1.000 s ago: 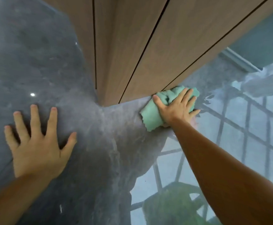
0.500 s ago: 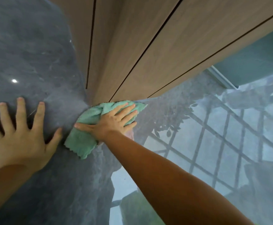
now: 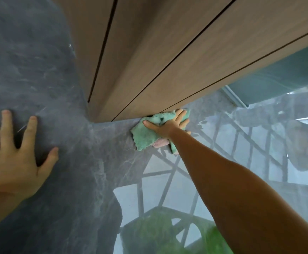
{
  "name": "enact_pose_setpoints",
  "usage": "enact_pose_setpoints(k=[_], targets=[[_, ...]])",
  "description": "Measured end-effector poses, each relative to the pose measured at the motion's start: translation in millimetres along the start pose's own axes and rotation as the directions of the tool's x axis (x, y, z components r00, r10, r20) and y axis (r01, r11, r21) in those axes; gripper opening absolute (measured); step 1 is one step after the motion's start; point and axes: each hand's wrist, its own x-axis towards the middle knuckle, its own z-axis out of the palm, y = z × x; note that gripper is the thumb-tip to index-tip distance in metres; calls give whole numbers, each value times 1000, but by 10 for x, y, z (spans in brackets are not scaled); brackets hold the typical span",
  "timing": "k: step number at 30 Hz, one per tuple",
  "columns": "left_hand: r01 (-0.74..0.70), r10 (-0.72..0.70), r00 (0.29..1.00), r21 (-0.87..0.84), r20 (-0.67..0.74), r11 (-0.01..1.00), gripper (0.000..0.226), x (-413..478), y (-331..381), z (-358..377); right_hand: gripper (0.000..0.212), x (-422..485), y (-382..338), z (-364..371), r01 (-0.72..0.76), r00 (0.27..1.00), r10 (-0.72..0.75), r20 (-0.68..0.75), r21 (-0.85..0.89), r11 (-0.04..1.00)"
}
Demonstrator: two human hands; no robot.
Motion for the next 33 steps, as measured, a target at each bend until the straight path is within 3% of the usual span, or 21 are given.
enact_pose_setpoints(k=[5, 9, 13, 15, 17, 20, 24, 29, 31, 33], targets=[[-48, 47, 999, -23, -21, 999, 92, -65, 229, -278, 163, -587, -493, 412, -30, 999, 33, -23, 130, 991], [-23, 29, 997, 83, -69, 996, 91, -173, 396, -567, 161, -1341, -1229, 1136, 147, 989, -143, -37, 149, 978], [-18, 26, 998, 154, -50, 988, 92, -178, 425, -654, 145, -1445, -1236, 1196, 228, 974, -220, -60, 210, 951], [-3, 8, 1000, 155, -28, 988, 92, -187, 459, -651, 128, -1490, -954, 1190, 368, 928, -345, -137, 205, 907], [-11, 15, 1000, 161, -25, 987, 92, -175, 472, -646, 107, -1666, -761, 1278, 526, 836, -485, -255, 121, 842], [-30, 38, 999, 183, -38, 983, 89, -178, 443, -634, 94, -1713, -806, 1445, 679, 713, -681, -169, -75, 730], [-33, 44, 998, 216, -46, 976, 89, -167, 444, -614, 97, -1548, -917, 1509, 698, 668, -723, -175, -189, 691], [-30, 28, 1000, 208, 10, 978, 90, -159, 448, -666, 91, -1640, -1098, 1514, 734, 646, -731, -220, -85, 674], [-14, 11, 1000, 175, 13, 984, 89, -153, 455, -675, 89, -1533, -1396, 1400, 770, 616, -761, -204, -46, 636], [2, -2, 1000, 155, 2, 988, 84, -156, 460, -682, 85, -1293, -1852, 1200, 757, 641, -746, -179, -15, 653]])
